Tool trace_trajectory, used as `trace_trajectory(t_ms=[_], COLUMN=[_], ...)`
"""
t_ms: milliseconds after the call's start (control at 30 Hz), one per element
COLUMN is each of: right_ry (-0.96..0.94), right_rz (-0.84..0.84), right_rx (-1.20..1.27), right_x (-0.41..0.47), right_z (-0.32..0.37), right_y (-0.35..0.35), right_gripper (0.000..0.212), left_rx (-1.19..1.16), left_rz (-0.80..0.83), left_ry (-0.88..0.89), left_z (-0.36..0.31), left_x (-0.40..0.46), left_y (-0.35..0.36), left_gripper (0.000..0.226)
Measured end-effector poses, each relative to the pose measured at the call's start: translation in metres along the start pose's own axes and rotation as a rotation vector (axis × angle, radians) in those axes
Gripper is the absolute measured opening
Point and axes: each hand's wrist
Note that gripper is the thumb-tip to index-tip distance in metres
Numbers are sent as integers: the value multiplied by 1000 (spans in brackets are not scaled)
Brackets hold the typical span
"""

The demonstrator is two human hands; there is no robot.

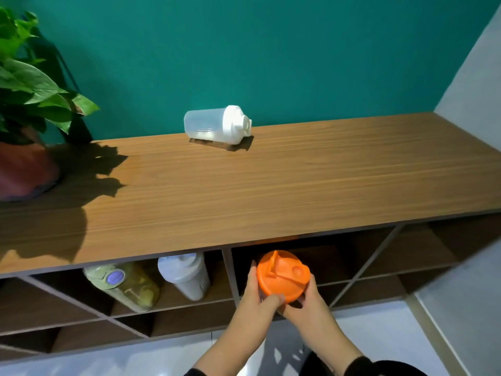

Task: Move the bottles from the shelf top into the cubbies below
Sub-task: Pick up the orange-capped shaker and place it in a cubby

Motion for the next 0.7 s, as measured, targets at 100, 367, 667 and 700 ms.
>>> trace_trajectory(t_ms=[100, 367, 667, 700], right_ry=[5, 58, 110, 89], right_rz=[-43, -135, -145, -142], right_rx=[-30, -104, -116, -114], right_x=[15, 48, 59, 60], right_z=[-2, 2, 1, 1], right_y=[3, 17, 25, 25], right_gripper=[77, 49, 30, 39], left_rx=[-40, -19, -19, -15], left_rz=[-111, -252, -310, -320], left_ry=[-38, -36, -113, -128], left_z=[1, 11, 15, 15], left_x=[15, 51, 64, 65], left_y=[8, 6, 2, 2], left_gripper=[53, 49, 39, 42])
Point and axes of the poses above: each hand's wrist, its own x-axis towards the middle knuckle, its own y-axis out of the palm, z = x × y
